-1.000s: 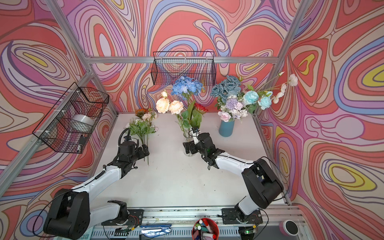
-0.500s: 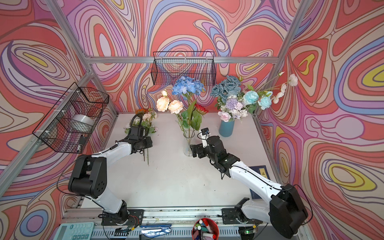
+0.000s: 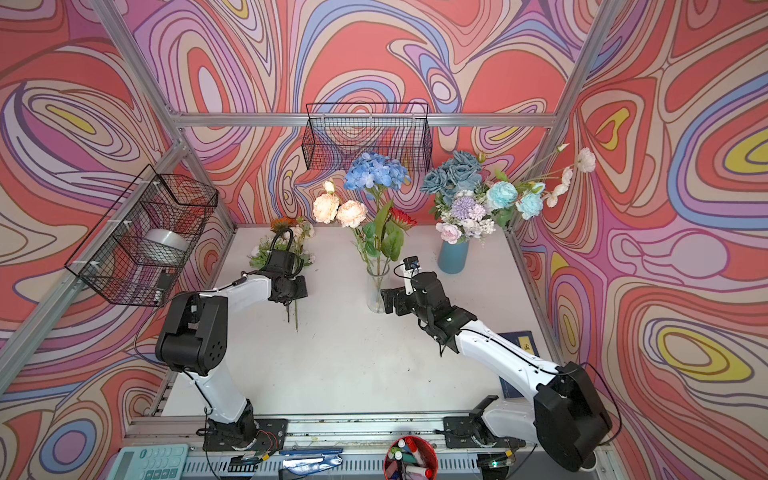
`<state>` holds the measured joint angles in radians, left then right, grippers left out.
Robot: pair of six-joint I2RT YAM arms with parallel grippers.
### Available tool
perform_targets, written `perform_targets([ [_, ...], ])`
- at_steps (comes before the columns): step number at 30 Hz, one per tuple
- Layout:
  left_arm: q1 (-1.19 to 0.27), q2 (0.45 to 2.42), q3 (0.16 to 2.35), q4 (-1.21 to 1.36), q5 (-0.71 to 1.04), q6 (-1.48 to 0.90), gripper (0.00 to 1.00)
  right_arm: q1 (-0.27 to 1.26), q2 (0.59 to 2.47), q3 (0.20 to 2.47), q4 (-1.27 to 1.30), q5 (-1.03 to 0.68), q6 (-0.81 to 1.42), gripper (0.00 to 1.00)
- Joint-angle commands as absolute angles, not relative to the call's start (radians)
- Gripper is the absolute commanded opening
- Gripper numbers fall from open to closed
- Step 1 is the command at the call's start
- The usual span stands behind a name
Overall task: Arrange the flowers into the vase
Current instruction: 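Grasp the pink rose stem on the table with the left gripper and lift it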
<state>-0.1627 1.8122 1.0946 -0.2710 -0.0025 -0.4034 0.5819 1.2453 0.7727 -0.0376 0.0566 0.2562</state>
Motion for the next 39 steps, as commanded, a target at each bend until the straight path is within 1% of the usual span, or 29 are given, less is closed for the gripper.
perform_targets([
  [1,-0.155,1.844,1.128,-0.323,-0.023,-0.417,0.49,0.578,1.244,0.773,-0.031,0.081,0.26,0.98],
  [7,-0.156,1.867,1.136,-0.331,-0.011,-0.417,0.4,0.578,1.231,0.774,-0.038,0.12,0.261,0.99],
  [11,-0.156,1.887,1.156,-0.347,0.007,-0.41,0.23,0.578,1.229,0.775,-0.054,0.165,0.275,0.98],
  [13,-0.156,1.896,1.164,-0.352,0.013,-0.406,0.12,0.578,1.226,0.775,-0.065,0.172,0.282,0.98],
  [16,-0.157,1.892,1.162,-0.351,0.016,-0.403,0.01,0.579,1.22,0.774,-0.067,0.184,0.283,0.98],
  [24,-0.157,1.824,1.111,-0.315,0.031,-0.397,0.0,0.579,1.204,0.781,-0.043,0.215,0.282,0.98],
  [30,-0.168,1.75,1.053,-0.272,0.112,-0.431,0.0,0.578,1.202,0.788,-0.052,0.263,0.288,0.98],
  [34,-0.182,1.645,0.927,-0.074,0.241,-0.493,0.0,0.578,1.188,0.783,-0.067,0.306,0.288,0.98],
  [36,-0.188,1.579,0.816,0.088,0.308,-0.57,0.0,0.578,1.179,0.784,-0.072,0.309,0.285,0.98],
  [39,-0.208,1.501,0.686,0.304,0.349,-0.678,0.0,0.578,1.172,0.79,-0.076,0.307,0.283,0.99],
])
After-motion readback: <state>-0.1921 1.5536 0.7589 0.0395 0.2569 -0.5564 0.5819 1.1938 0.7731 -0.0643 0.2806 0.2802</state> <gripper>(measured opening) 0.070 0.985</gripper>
